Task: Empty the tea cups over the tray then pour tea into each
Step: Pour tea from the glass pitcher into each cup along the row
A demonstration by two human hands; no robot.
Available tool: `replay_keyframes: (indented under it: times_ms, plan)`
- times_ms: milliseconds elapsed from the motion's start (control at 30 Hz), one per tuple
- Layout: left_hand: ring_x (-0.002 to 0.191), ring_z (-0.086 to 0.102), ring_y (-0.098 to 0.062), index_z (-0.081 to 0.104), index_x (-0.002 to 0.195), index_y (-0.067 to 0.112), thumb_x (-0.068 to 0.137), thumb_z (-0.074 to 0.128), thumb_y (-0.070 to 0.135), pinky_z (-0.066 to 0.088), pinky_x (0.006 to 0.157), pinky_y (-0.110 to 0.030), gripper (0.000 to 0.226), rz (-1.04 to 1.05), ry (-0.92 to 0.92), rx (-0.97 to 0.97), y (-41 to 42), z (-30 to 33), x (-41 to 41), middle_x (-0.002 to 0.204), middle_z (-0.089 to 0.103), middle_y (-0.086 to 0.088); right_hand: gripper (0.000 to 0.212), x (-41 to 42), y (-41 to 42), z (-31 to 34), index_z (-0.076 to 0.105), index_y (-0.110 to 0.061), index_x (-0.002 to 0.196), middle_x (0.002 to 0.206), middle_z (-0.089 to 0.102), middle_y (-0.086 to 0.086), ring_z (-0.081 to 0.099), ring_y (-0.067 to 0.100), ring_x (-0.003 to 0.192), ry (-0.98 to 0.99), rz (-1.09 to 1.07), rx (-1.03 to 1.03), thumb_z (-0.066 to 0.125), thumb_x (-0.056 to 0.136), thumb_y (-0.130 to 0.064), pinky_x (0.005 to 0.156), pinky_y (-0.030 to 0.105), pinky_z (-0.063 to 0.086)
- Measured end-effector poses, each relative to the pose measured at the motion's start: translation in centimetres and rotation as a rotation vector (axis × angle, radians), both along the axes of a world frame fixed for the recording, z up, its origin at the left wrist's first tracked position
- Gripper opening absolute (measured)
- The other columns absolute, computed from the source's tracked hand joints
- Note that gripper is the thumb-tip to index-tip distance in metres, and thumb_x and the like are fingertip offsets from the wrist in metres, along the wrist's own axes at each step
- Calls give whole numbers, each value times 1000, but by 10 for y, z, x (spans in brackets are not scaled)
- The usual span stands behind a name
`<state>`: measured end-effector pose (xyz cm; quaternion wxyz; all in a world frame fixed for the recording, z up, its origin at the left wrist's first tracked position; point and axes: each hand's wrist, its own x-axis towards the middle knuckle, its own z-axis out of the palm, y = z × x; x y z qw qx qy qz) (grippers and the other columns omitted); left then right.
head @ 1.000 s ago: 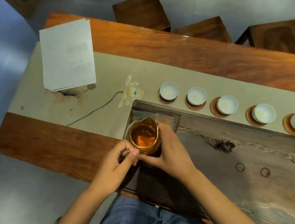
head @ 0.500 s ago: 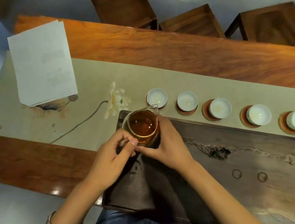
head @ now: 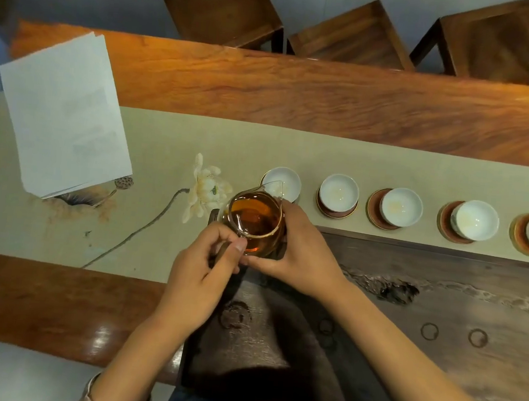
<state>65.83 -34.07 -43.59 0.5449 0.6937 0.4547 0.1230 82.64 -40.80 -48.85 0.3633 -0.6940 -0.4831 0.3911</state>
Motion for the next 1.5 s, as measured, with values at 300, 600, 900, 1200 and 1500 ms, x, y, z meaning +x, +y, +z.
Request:
replay_keyframes:
  times_ms: [300, 600, 900, 1200, 1500]
  plan:
    - [68, 63, -9, 59, 83, 39, 89, 51, 49, 49, 68, -28, 13, 11, 0, 5, 4, 5, 3, 71, 63, 9, 79, -6, 1, 3, 45, -34, 134, 126, 59, -11, 54, 3, 114, -11, -22, -13, 79, 68, -62, 93, 20, 46]
    - [70, 63, -8, 61, 90, 35, 89, 53, 49, 50, 68, -29, 16, 18, -11, 6, 6, 10, 6, 77, 65, 10, 77, -7, 2, 4, 49, -33, 133, 124, 61, -13, 53, -2, 111, 17, -49, -7, 74, 68, -67, 90, 11, 41]
    - [69, 62, -9, 60, 87, 38, 87, 52, 50, 50, 66, -26, 15, 28, 17, 25, 6, 14, 7, 74, 64, 11, 77, -10, 2, 4, 45, -39, 131, 118, 54, -23, 54, -4, 109, 22, -61, -8, 73, 66, -69, 89, 11, 43]
    - [66, 60, -13, 60, 86, 38, 87, 52, 51, 52, 66, -43, 15, 28, 46, 56, 8, 19, 8, 73, 64, 7, 67, -14, 4, 11, 45, -46, 125, 111, 42, -57, 45, -29, 104, 57, -101, 1, 76, 68, -65, 86, -4, 34]
    - [63, 59, -18, 61, 85, 38, 87, 52, 52, 51, 64, -49, 16, 33, 63, 72, 10, 21, 10, 75, 64, 5, 64, -18, 4, 11, 46, -47, 124, 112, 42, -58, 44, -31, 105, 75, -125, -3, 75, 70, -66, 84, -6, 33]
